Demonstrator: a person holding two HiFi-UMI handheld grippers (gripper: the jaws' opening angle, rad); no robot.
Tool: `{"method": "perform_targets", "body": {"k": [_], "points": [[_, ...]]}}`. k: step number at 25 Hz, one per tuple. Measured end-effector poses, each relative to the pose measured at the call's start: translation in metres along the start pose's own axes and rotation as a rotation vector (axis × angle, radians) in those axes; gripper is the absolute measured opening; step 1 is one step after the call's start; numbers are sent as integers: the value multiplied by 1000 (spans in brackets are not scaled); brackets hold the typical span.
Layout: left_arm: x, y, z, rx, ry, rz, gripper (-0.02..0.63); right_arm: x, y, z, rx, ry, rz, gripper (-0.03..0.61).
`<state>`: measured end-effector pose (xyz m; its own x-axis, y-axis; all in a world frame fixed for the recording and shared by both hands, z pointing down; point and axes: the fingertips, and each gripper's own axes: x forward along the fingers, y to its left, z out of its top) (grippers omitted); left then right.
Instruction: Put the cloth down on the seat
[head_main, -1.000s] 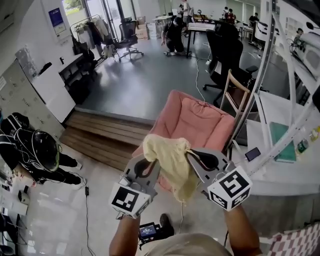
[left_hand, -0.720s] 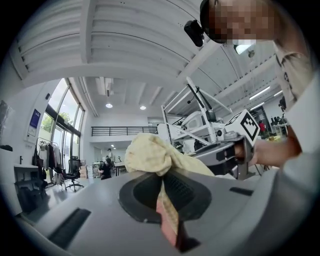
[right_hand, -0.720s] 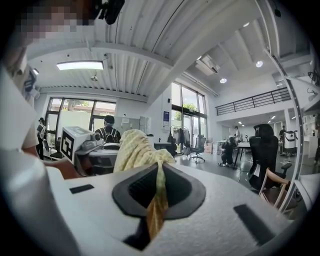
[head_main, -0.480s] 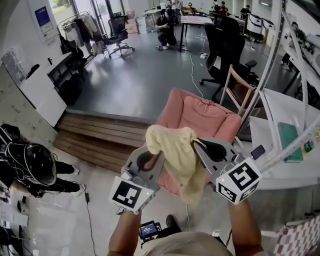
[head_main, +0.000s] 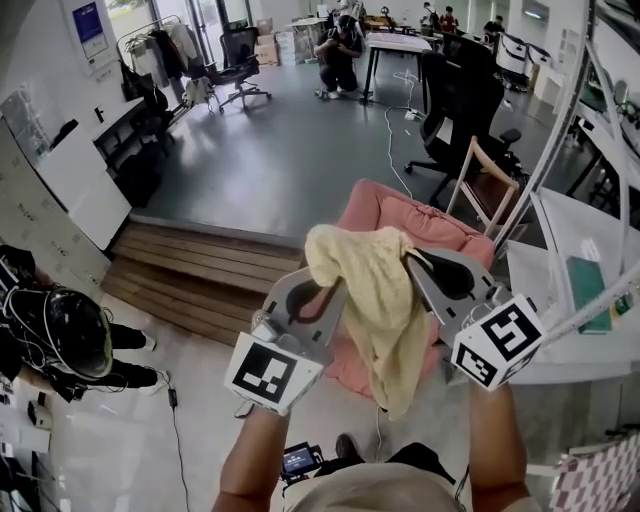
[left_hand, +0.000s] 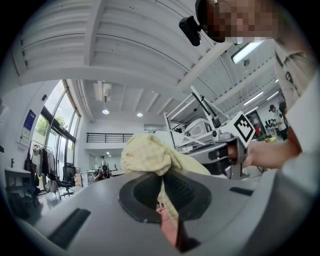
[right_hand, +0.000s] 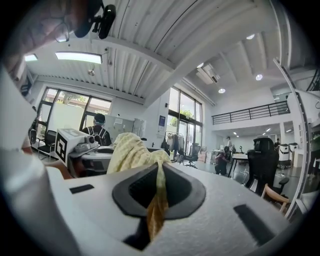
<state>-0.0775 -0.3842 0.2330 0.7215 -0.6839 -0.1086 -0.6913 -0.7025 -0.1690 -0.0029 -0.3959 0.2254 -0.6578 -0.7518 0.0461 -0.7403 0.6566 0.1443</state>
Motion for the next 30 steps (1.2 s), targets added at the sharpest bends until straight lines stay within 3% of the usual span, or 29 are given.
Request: {"method": "perform_targets", "body": {"k": [16, 30], "points": [[22, 69, 6, 16, -57, 92, 14, 79, -28, 31, -28, -89, 60, 3], [96, 154, -16, 55, -21, 180, 14, 173, -102, 36, -15, -166, 131, 3]]}}
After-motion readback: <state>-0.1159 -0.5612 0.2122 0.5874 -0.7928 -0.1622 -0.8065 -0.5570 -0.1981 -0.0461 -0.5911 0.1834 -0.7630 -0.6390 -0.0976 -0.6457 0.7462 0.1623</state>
